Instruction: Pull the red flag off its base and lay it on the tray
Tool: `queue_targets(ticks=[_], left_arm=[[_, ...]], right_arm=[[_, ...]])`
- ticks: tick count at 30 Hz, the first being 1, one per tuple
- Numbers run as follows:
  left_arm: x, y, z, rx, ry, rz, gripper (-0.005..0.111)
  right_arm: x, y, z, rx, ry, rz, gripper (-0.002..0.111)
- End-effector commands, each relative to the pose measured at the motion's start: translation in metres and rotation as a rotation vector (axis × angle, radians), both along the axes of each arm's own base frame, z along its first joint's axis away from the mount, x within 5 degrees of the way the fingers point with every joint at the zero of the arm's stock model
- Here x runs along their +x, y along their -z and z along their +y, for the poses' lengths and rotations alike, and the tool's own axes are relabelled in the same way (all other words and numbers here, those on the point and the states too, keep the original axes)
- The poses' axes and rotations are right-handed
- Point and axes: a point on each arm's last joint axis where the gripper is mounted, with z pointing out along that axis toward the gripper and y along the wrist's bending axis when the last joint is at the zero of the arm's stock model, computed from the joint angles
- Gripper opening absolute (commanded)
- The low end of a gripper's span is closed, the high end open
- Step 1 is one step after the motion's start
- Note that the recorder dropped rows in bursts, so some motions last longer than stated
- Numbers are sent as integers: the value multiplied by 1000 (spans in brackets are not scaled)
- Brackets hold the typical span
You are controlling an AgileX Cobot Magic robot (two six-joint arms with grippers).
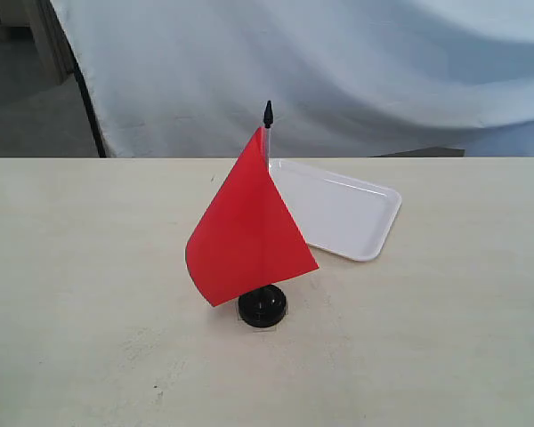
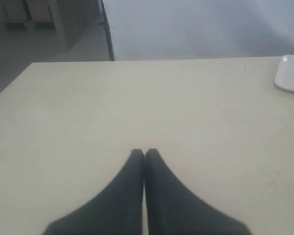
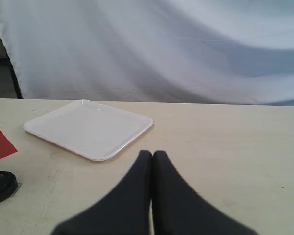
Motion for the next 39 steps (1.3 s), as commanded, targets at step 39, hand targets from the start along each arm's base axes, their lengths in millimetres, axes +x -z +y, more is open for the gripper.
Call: queue_targets(ticks=[39], left_arm=[[0,0,0,-2,2,-4,0]], right_arm=[[-13,-75,-3,465,-120,-823,-1]])
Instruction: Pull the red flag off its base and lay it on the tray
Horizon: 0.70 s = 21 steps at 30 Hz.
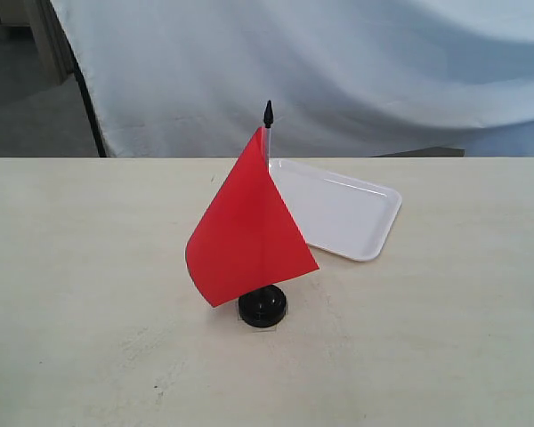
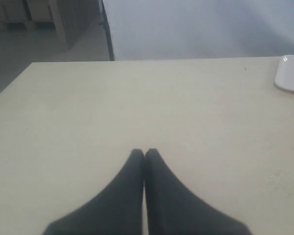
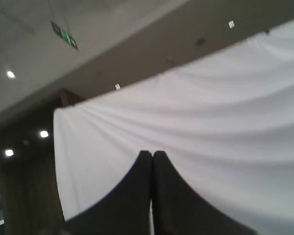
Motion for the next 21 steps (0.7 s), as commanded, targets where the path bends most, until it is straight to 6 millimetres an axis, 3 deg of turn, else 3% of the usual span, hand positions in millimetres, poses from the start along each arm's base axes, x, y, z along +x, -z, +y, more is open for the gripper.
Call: queue_targets(ticks=[1,7,14,18,21], left_arm=[[0,0,0,-2,2,-4,0],[0,0,0,-2,2,-4,0],[0,0,0,-2,2,-4,0],[0,0,0,-2,2,-4,0],[0,0,0,-2,2,-4,0]], right_arm=[[14,-9,3,-39,2,-27,-1],[74,-17,23,-232,-90,159,-1],[174,5,53,-454,-304,279,-1],[227,42,79,-704,-558,353,-1],[256,81,91,-758,-768,424,-1]])
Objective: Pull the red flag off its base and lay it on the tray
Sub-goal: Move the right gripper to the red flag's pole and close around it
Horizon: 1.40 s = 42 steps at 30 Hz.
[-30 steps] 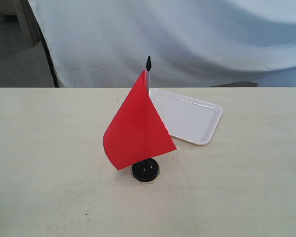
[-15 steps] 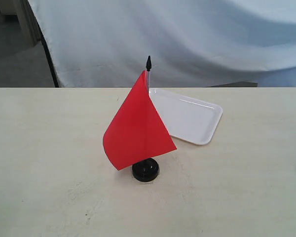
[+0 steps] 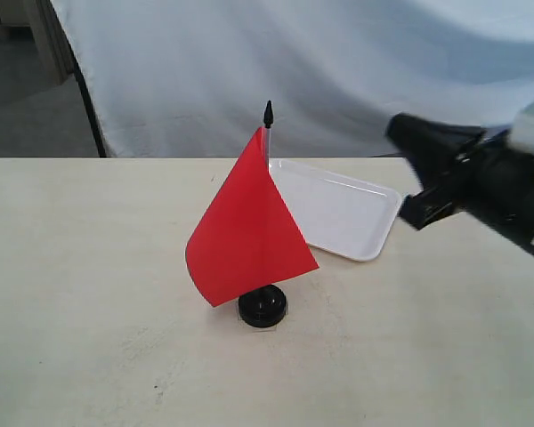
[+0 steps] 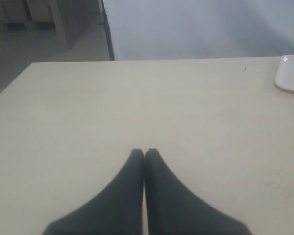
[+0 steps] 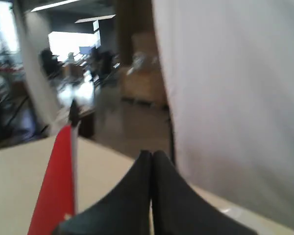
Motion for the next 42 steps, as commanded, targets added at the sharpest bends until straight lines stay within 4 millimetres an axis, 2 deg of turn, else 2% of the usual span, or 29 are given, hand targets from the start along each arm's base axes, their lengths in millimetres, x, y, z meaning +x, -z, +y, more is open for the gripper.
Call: queue_targets(ticks=[1,4,8,20,22,24,28,29,37,42], left_arm=[[0,0,0,-2,2,-4,0],[0,0,0,-2,2,-4,0],[0,0,0,-2,2,-4,0],[0,0,0,-2,2,-4,0],[0,0,0,-2,2,-4,0],[0,0,0,-2,2,-4,0],[0,0,0,-2,2,-4,0],[0,0,0,-2,2,-4,0],[0,0,0,-2,2,-4,0],[0,0,0,-2,2,-4,0]], right_arm=[[40,59,20,-104,-297,176,-1],[57,92,27,-148,-435,281,-1],[67,114,30,-167,-532,379,-1],[66,118,31,-173,-548,392,0],[66,119,31,-169,-545,398,7],[67,122,31,-159,-535,406,20],[68,130,31,-152,-528,423,53],[68,131,31,-154,-529,422,56],[70,135,30,-137,-500,421,57],[70,141,45,-146,-520,400,57]])
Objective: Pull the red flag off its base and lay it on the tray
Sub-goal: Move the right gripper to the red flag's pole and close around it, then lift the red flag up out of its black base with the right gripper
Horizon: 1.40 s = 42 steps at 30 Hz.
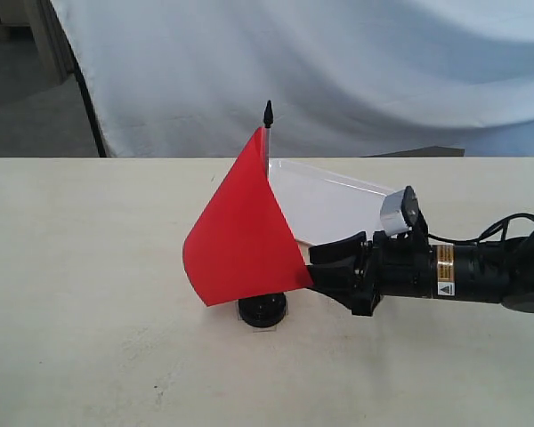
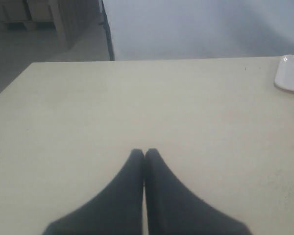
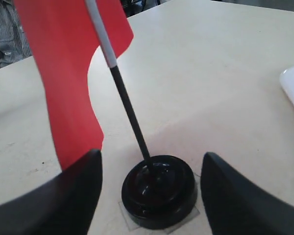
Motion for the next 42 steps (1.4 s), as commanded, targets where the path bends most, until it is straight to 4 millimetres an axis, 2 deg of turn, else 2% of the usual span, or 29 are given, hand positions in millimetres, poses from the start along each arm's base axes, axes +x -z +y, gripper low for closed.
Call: queue_targets(ticks=[1,5,10,17,27,42], left_arm=[[0,0,0,-2,2,-4,0],[0,0,0,-2,2,-4,0],[0,0,0,-2,2,-4,0],[0,0,0,-2,2,-4,0],[0,0,0,-2,2,-4,0],[0,0,0,-2,2,-4,0]], right_arm=[[1,3,16,6,-35,-42,57],[1,-1,35,12,-86,-71,57],[2,-3,48,-8,-100,-106,57],[8,-5,48,3,-46,-153,57],[15,-2,63,15,-79,-176,57],[15,1,67,11,-80,-210,57]])
